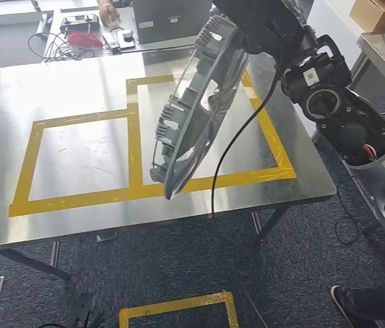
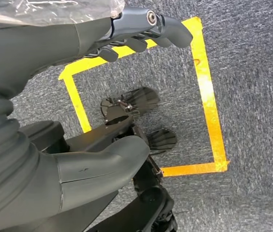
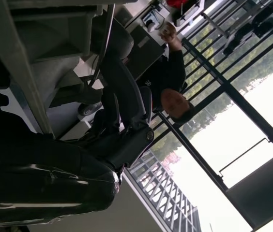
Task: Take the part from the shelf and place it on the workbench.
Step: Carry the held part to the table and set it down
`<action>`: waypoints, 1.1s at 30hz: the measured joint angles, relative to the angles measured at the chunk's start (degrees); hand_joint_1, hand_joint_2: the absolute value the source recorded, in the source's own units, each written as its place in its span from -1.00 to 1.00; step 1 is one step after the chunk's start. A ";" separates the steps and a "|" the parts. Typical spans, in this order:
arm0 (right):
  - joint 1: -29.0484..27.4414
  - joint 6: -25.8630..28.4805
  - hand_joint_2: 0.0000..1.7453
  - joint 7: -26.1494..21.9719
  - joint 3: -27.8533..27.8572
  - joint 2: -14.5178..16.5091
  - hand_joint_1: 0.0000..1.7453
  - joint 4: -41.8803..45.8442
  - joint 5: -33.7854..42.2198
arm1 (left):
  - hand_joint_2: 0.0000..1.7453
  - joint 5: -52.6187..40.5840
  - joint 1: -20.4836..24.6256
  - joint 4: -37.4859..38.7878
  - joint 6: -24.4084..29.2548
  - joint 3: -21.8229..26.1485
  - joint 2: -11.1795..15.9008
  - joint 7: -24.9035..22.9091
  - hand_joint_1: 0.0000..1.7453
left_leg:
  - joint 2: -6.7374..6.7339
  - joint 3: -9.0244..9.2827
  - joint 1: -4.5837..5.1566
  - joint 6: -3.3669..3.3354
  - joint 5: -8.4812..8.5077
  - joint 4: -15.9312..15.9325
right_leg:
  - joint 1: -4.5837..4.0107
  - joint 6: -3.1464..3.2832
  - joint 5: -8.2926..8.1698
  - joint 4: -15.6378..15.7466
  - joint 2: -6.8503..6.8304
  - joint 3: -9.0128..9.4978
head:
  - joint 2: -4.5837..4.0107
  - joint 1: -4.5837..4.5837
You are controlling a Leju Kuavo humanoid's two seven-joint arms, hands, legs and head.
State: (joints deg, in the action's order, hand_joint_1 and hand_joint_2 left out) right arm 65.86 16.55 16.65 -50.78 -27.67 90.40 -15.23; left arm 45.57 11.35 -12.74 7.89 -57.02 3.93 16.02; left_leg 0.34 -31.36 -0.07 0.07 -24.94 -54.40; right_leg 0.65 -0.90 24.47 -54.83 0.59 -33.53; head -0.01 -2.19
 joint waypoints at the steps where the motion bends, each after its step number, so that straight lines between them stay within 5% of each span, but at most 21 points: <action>1: 0.00 0.00 1.00 0.00 -0.01 0.00 1.00 0.00 0.00 | 1.00 0.00 0.00 0.00 0.00 0.00 0.00 0.00 -1.00 | 0.00 -0.01 0.00 -0.02 -0.01 -0.02 | 0.00 0.00 0.00 0.00 0.00 0.00 | -0.01 0.00; 15: 0.12 -1.99 1.00 0.02 -0.11 0.16 1.00 -0.09 0.00 | 1.00 -0.54 0.02 0.00 0.46 -0.22 -0.02 -0.15 -1.00 | 0.04 -0.04 0.00 -0.02 -0.02 0.01 | 0.01 0.00 0.00 0.02 -0.05 0.08 | -0.01 0.01; 20: 2.73 -9.16 1.00 -0.92 -2.36 3.13 1.00 -4.48 0.07 | 1.00 0.72 -0.15 0.00 0.39 -0.22 -0.37 1.75 -1.00 | 0.06 -0.07 -0.02 -0.02 -0.01 0.05 | 0.00 0.00 0.00 0.01 -0.06 0.07 | 0.00 0.04; 33: 3.43 -9.57 1.00 1.19 -5.52 5.46 1.00 -13.85 -1.26 | 1.00 -1.81 0.23 0.00 -0.73 -0.22 -2.22 0.72 -1.00 | 0.30 -0.09 -0.01 -0.03 0.01 -0.02 | -0.01 0.00 0.01 0.02 -0.32 0.08 | 0.00 0.03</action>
State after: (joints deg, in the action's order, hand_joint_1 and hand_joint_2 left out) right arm 69.29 6.97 17.85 -56.31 -22.21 76.55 -16.50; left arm 43.76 11.58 -12.74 7.16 -57.24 1.71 16.74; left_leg 0.63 -31.45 -0.09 0.04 -24.93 -54.42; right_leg 0.64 -0.90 24.47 -54.80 0.27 -33.45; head -0.01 -2.16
